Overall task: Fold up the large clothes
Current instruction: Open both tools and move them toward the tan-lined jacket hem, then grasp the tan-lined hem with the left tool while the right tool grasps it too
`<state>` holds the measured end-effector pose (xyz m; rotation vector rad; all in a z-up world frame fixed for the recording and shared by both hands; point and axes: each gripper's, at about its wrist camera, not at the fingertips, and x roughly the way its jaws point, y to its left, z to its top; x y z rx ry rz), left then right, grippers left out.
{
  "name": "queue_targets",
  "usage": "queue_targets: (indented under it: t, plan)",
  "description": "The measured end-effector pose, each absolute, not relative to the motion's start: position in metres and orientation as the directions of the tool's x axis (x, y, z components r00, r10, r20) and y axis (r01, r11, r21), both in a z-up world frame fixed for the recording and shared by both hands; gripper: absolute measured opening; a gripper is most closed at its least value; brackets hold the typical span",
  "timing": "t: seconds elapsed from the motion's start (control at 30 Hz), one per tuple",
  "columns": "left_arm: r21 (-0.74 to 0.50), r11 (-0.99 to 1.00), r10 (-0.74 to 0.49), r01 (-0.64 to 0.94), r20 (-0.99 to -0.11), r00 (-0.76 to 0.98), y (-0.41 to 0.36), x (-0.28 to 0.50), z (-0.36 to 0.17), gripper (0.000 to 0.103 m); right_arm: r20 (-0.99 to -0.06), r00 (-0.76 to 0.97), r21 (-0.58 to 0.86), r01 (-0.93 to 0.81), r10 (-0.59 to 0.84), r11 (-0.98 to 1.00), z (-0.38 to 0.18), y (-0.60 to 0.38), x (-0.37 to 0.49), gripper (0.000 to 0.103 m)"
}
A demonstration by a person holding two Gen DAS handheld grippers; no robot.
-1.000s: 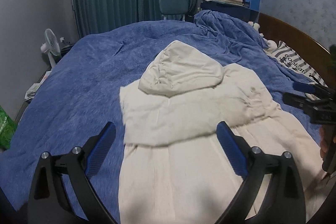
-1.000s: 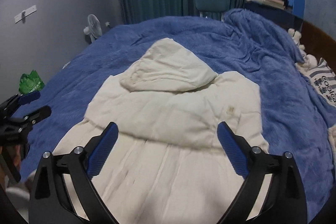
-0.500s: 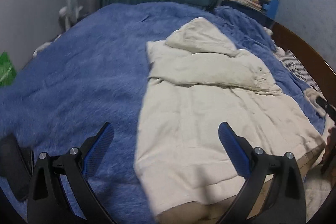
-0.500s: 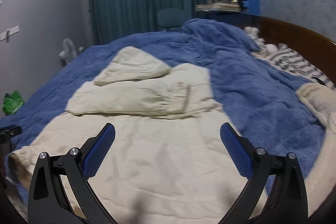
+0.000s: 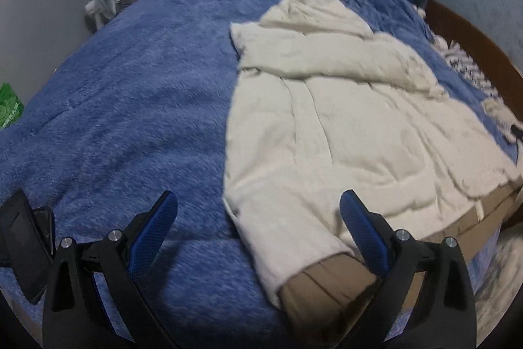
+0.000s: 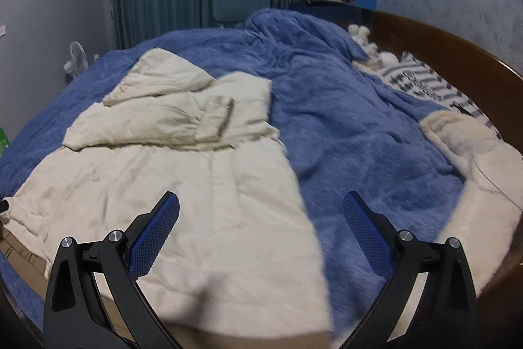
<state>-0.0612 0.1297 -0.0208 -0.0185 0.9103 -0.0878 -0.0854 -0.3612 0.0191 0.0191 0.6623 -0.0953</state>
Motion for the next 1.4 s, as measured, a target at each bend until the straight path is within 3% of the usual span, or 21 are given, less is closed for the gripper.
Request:
queue_targets:
  t: [0.2,0.3,0.47,0.53,0.63,0.8,1.03,1.17,1.23,1.4]
  plan:
    - [-0.057,0.996,-0.089,0.07,-0.746,0.66,0.126,-0.062,-0.012,0.094,-0.638,0.769,0.08,0.129,-0.048,0.988,0.025,-0.402,-0.107,0.096]
    - [-0.065,0.996,-0.085,0.054,-0.764,0.64,0.126,-0.059,-0.015,0.086,-0.662,0.75,0.137,0.14,-0.014,0.981,0.021,-0.419,-0.11,0.095]
    - [-0.118,0.991,-0.131,0.06,-0.796,0.592,0.123,-0.066,-0.028,0.075,-0.715,0.694,0.184,0.082,0.077,0.979,0.009,-0.421,-0.105,0.077]
    - [-0.122,0.99,-0.143,0.075,-0.801,0.581,0.12,-0.07,-0.032,0.064,-0.747,0.656,0.185,0.054,0.104,0.981,0.001,-0.414,-0.104,0.067]
    - [-0.128,0.987,-0.158,0.091,-0.801,0.577,0.119,-0.079,-0.034,0.059,-0.795,0.603,0.117,0.034,0.073,0.993,-0.01,-0.403,-0.103,0.062]
    - [-0.159,0.983,-0.181,0.089,-0.8,0.572,0.121,-0.082,-0.035,0.056,-0.822,0.566,0.106,0.031,0.07,0.994,-0.018,-0.404,-0.105,0.058]
    - [-0.197,0.977,-0.209,0.083,-0.808,0.551,0.124,-0.078,-0.04,0.056,-0.848,0.486,0.239,-0.006,0.211,0.971,-0.035,-0.402,-0.098,0.056]
    - [-0.239,0.967,-0.248,0.087,-0.809,0.534,0.125,-0.078,-0.042,0.045,-0.833,0.491,0.286,-0.012,0.255,0.958,-0.034,-0.402,-0.099,0.04]
    - [-0.238,0.966,-0.253,0.1,-0.796,0.55,0.122,-0.08,-0.038,0.033,-0.813,0.527,0.273,-0.03,0.247,0.962,-0.027,-0.4,-0.103,0.02]
    - [-0.261,0.956,-0.286,0.137,-0.705,0.649,0.119,-0.089,-0.012,0.016,-0.715,0.663,0.25,-0.056,0.223,0.967,0.0,-0.398,-0.114,0.011]
